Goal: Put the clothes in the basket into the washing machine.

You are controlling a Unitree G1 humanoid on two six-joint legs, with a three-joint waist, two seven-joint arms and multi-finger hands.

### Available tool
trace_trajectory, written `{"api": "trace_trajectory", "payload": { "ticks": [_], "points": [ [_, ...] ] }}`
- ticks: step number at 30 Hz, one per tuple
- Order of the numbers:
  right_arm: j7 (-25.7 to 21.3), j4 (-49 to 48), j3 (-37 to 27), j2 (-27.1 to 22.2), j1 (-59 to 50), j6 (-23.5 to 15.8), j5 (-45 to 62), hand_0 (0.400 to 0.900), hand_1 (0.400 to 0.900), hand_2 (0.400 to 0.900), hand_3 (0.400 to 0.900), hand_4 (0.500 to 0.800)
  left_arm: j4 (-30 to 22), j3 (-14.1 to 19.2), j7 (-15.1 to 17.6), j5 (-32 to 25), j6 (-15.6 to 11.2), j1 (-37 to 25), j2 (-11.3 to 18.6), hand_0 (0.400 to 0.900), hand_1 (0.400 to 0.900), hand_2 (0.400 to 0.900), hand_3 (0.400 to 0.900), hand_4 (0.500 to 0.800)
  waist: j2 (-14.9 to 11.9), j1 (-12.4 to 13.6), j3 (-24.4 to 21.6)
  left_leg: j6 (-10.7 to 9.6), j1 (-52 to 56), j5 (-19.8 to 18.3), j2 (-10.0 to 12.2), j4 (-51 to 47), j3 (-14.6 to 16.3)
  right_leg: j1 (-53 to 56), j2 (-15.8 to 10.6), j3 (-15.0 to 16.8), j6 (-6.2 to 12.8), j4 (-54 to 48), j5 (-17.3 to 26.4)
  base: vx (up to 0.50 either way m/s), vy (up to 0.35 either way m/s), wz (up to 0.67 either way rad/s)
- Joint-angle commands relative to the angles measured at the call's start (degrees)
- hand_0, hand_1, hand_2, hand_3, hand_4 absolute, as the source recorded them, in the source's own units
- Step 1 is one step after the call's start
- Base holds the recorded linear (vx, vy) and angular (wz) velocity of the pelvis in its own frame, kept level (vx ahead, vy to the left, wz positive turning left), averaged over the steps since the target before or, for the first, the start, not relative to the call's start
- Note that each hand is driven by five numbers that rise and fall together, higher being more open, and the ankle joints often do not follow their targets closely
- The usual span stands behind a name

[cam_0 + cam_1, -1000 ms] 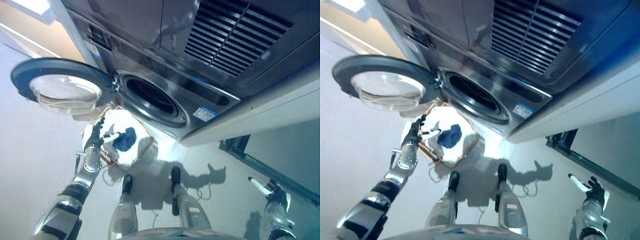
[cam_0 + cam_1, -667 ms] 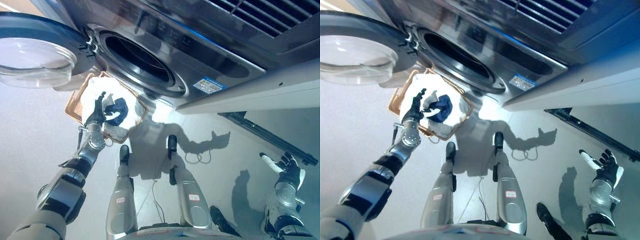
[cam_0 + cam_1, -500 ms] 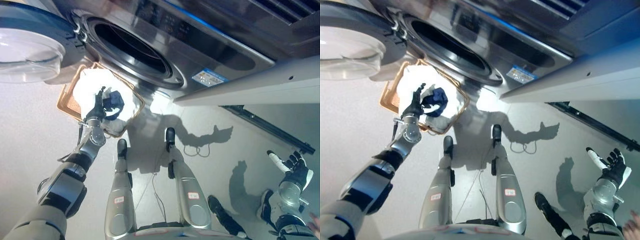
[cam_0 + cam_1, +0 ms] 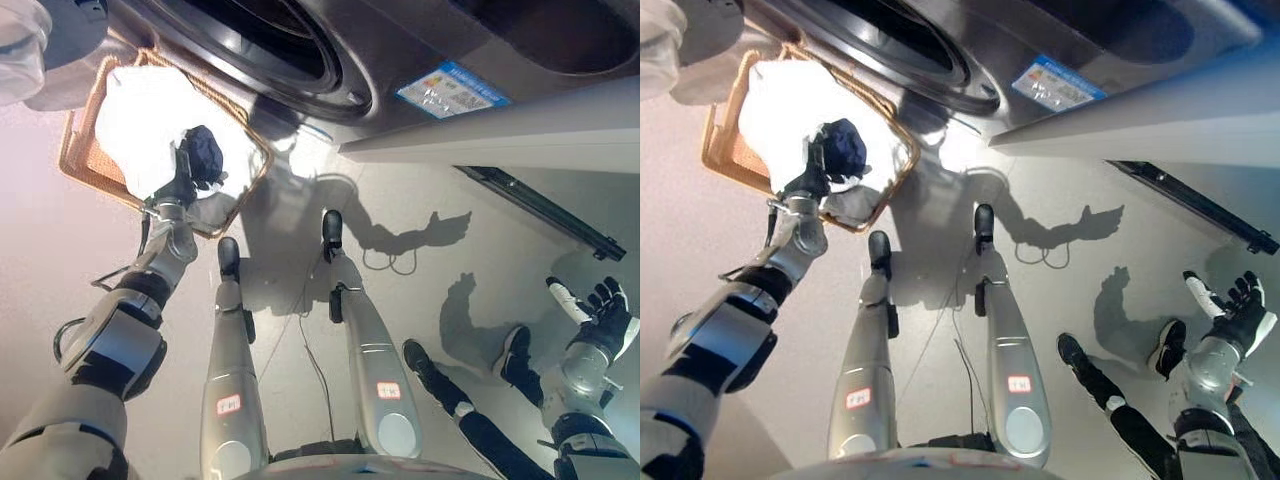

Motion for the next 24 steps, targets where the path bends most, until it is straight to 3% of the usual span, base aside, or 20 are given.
{"api": "trace_trajectory", "payload": {
  "ticks": [1,14,18,20,21,24],
  "points": [
    [-4.6,-1.23,-1.74,-6.29,4.95,-3.65,4.17,0.9,0.9,0.9,0.9,0.8,2.1,1.24,3.9,2.27,-0.15,-2.07,2.58,0.9,0.9,0.9,0.9,0.8,0.13,-0.96,-0.84,8.07,-4.84,-0.41,-4.36,2.84,1.64,-4.06,1.64,-0.07,1.72,4.88,0.16,-0.04,0.025,0.0],
    [-6.23,-4.07,-1.33,-6.78,4.9,-5.88,3.57,0.9,0.9,0.9,0.9,0.8,4.22,-0.27,5.67,2.39,0.7,-6.9,4.74,0.9,0.9,0.9,0.9,0.8,0.18,-2.33,-0.81,8.73,-15.03,-2.43,-4.65,9.13,2.01,-13.53,1.66,0.13,1.69,8.02,-0.14,-0.04,0.007,-0.03],
    [-7.05,-5.39,-0.93,-6.99,4.67,-6.33,2.59,0.9,0.9,0.9,0.9,0.8,5.17,-2.18,6.17,3.89,1.66,-9.67,5.22,0.9,0.9,0.9,0.9,0.8,0.17,-2.87,-1.26,8.71,-17.61,-2.54,-4.43,9.8,1.83,-15.84,1.82,0.14,1.69,8.26,-0.1,-0.04,-0.008,-0.04],
    [-8.02,-8.55,-1.12,-6.78,5.24,-6.69,1.13,0.9,0.9,0.9,0.9,0.8,5.27,-2.67,6.37,4.71,2.27,-10.8,5.59,0.624,0.624,0.624,0.624,0.634,0.23,-3.17,-1.53,8.64,-18.61,-2.28,-4.18,9.33,1.78,-16.62,1.76,0.0,1.74,7.76,0.07,0.0,0.0,0.0],
    [-8.34,-9.28,-1.24,-6.72,5.55,-6.83,0.7,0.9,0.9,0.9,0.9,0.8,5.19,-2.9,6.38,4.95,2.42,-11.11,5.86,0.4,0.4,0.4,0.4,0.5,0.25,-3.26,-1.69,8.63,-18.82,-2.21,-4.19,9.12,1.73,-16.91,1.87,0.02,1.76,7.69,0.07,0.0,0.0,0.0],
    [-8.77,-10.48,-1.36,-6.47,5.85,-7.35,0.01,0.9,0.9,0.9,0.9,0.8,5.48,-3.61,6.49,5.62,2.79,-12.04,6.6,0.4,0.4,0.4,0.4,0.5,0.21,-3.55,-1.97,8.55,-19.6,-2.13,-3.98,9.06,1.6,-17.85,1.83,-0.14,1.77,7.96,-0.01,0.0,0.0,0.0]
  ]
}}
